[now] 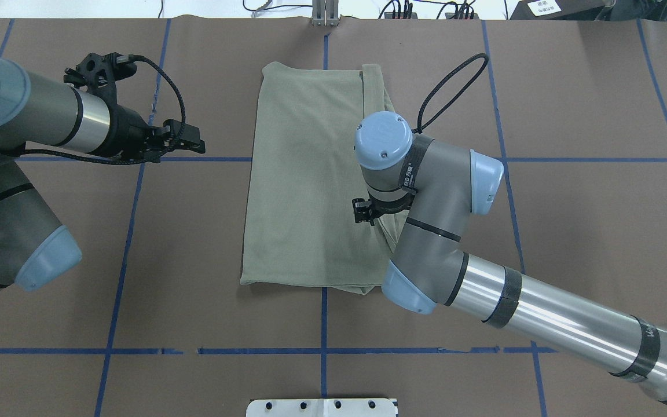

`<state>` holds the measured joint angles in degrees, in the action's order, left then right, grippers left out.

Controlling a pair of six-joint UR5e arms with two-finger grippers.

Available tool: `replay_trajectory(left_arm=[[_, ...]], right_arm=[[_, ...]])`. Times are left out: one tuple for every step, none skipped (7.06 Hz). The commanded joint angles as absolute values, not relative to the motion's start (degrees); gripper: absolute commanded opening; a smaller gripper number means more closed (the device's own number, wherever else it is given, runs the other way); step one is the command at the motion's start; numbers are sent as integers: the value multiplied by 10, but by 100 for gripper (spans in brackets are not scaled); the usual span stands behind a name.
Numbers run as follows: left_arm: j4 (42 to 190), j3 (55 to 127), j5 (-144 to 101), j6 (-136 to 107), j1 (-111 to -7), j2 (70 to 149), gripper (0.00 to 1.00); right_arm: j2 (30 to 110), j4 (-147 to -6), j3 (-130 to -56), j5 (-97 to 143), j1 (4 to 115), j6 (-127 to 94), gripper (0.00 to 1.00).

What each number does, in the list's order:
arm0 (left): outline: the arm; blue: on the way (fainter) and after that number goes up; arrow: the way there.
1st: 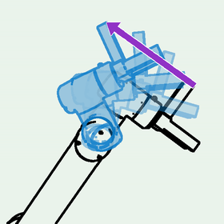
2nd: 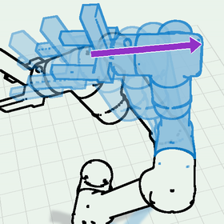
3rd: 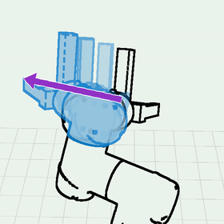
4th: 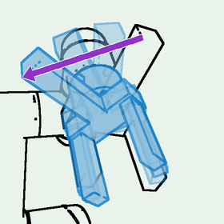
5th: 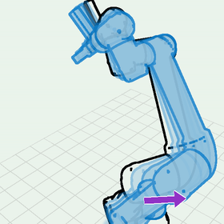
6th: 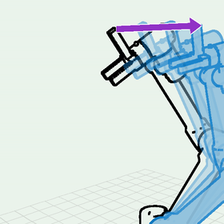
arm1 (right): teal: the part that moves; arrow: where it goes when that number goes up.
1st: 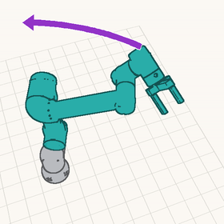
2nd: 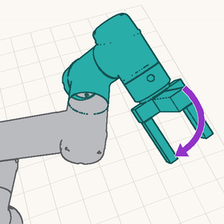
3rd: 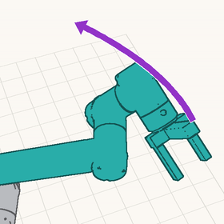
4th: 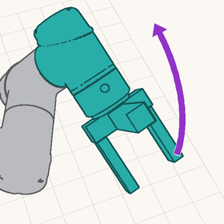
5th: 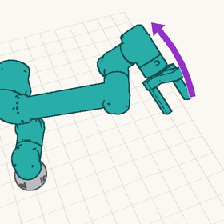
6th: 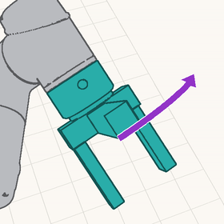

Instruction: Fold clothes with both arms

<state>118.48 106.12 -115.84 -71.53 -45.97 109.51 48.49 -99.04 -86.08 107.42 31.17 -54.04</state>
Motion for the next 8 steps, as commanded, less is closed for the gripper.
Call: replay_trajectory(left_arm=[[1185,1061,-1158,-715,-460,1095,100],[1186,1061,-1158,-715,-459,1095,100],[1186,1061,-1158,-715,-460,1095,100],[1186,1062,-1158,-715,-459,1095,100],[1186,1062,-1158,-715,-459,1095,100],[1186,1062,-1158,-715,-459,1095,100],[1186,1062,-1158,-716,-458,1096,100],[1186,1063,-1158,-716,-456,1096,100]], right_arm=[[489,-995,-855,1097,311,-541,100],[490,-995,-853,1100,312,-541,100],[491,-996,-852,1100,313,-541,100],[491,-996,-848,1103,320,-541,100],[495,-1002,-846,1119,336,-539,100],[505,-1006,-848,1128,350,-537,100],[527,-1005,-852,1129,361,-533,100],[555,-1005,-865,1129,374,-512,100]])
